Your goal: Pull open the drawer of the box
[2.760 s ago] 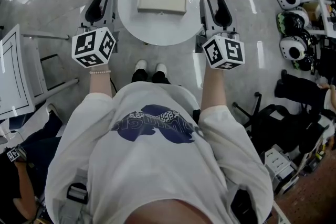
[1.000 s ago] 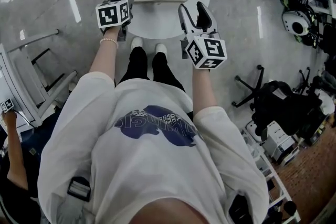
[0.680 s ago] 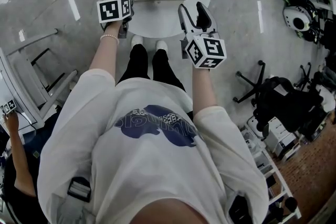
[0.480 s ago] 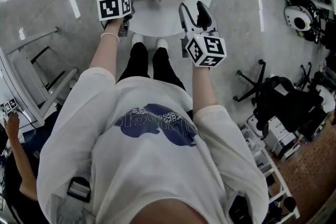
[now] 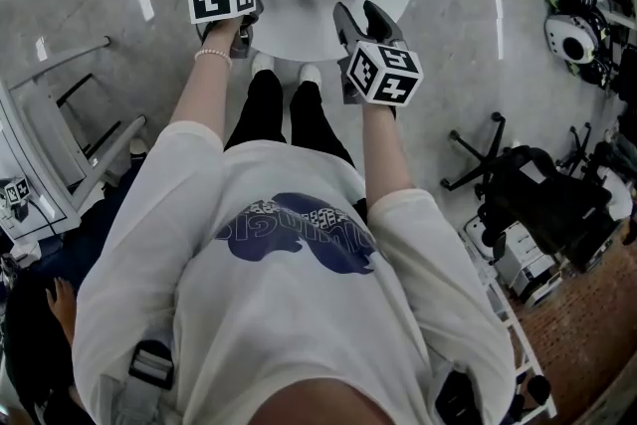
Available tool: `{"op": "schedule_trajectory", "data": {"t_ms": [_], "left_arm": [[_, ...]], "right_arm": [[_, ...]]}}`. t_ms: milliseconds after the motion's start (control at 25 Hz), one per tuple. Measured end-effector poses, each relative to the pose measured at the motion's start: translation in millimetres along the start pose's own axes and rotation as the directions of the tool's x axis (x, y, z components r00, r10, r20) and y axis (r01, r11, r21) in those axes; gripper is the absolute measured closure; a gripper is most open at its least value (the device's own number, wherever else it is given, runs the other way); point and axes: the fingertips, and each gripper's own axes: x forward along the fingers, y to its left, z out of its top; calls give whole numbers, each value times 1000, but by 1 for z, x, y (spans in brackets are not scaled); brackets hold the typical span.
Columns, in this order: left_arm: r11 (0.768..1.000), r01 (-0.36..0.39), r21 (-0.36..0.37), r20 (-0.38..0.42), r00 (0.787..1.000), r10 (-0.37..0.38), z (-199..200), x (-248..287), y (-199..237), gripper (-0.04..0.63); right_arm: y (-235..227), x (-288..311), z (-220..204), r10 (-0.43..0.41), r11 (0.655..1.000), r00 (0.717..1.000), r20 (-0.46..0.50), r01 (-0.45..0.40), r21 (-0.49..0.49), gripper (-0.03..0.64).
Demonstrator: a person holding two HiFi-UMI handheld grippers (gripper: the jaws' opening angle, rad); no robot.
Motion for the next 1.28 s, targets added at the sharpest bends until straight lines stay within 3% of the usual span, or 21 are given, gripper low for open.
{"op": "schedule_trajectory", "data": {"t_ms": [160, 280, 520, 1000, 1280], "left_arm": [[1000, -5, -10, 1, 1000, 5, -1, 1, 1, 512], [1000, -10, -14, 1, 1000, 10, -1, 1, 1, 512], [1000, -11, -21, 1, 1000, 11, 0, -2, 1, 512], [999, -9, -52, 0, 1000, 9, -1, 0, 4, 514], [999, -3, -54, -3, 1000, 3, 1, 0, 4, 514]], "right_arm": [[5, 25, -32, 15, 1000, 989, -145, -14, 10, 401], [12, 43, -56, 58, 998, 962, -266, -47, 49, 453], [20, 76, -75, 84, 996, 907, -412, -79, 29, 454], [23, 113, -95, 175, 981, 806, -565, -97, 166, 443], [25, 126, -88, 189, 977, 800, -569, -95, 191, 443]]}}
